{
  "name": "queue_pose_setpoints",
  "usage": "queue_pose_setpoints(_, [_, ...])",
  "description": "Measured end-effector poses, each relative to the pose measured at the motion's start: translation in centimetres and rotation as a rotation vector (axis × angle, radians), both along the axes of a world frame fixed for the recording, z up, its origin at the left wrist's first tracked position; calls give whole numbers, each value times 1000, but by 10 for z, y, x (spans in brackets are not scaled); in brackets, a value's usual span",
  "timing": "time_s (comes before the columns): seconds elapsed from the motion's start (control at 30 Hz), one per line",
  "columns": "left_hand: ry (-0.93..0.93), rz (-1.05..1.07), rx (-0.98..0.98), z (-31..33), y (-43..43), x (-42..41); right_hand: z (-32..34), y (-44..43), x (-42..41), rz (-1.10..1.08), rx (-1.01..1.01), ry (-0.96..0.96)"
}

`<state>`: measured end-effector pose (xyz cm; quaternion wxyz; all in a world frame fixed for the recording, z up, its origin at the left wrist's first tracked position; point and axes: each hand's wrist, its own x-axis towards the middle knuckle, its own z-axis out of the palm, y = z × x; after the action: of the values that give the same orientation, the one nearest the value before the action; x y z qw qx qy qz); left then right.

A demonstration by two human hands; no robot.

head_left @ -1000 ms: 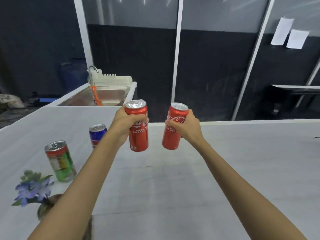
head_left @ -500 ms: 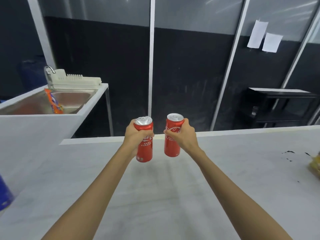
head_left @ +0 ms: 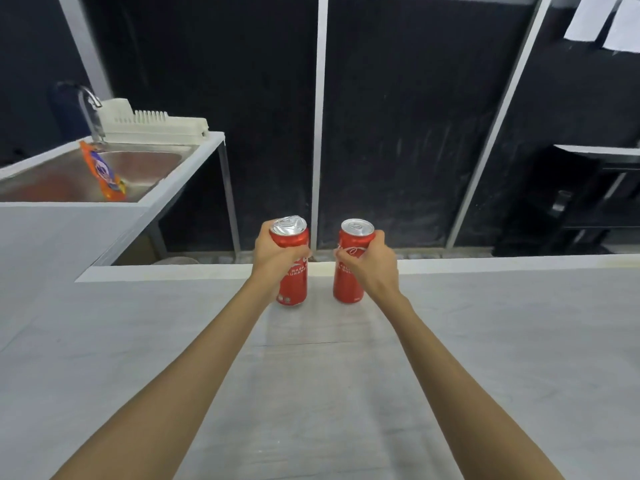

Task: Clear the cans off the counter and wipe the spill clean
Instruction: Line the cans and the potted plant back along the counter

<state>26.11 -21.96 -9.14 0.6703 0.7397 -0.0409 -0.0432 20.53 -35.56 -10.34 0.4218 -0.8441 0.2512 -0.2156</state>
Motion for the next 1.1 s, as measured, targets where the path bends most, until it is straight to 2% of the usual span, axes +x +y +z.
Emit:
queue_pose_setpoints(0.27, [-46, 33, 48, -16, -9, 8, -17, -8, 8, 47, 62, 0])
queue_pose_setpoints(0.5, [78, -42, 145, -19, 3, -4, -19, 0, -12, 100, 160, 201])
queue_pose_setpoints(0.6, [128, -55, 177, -16, 21, -19, -6, 0, -30, 91, 117, 413])
queue_pose_setpoints(0.7, [139, -74, 222, -6, 49, -39, 9, 12, -55, 196, -25, 635])
queue_pose_setpoints(0.8, [119, -66, 264, 8, 90, -61, 22, 41, -68, 307, -72, 726])
queue_pose_setpoints(0.93, [41, -48, 304, 27, 166, -83, 41, 102, -69, 498, -86, 675])
queue_pose_setpoints(1.1, [-27, 95, 367, 57, 275, -98, 52, 208, -60, 775, -75, 616])
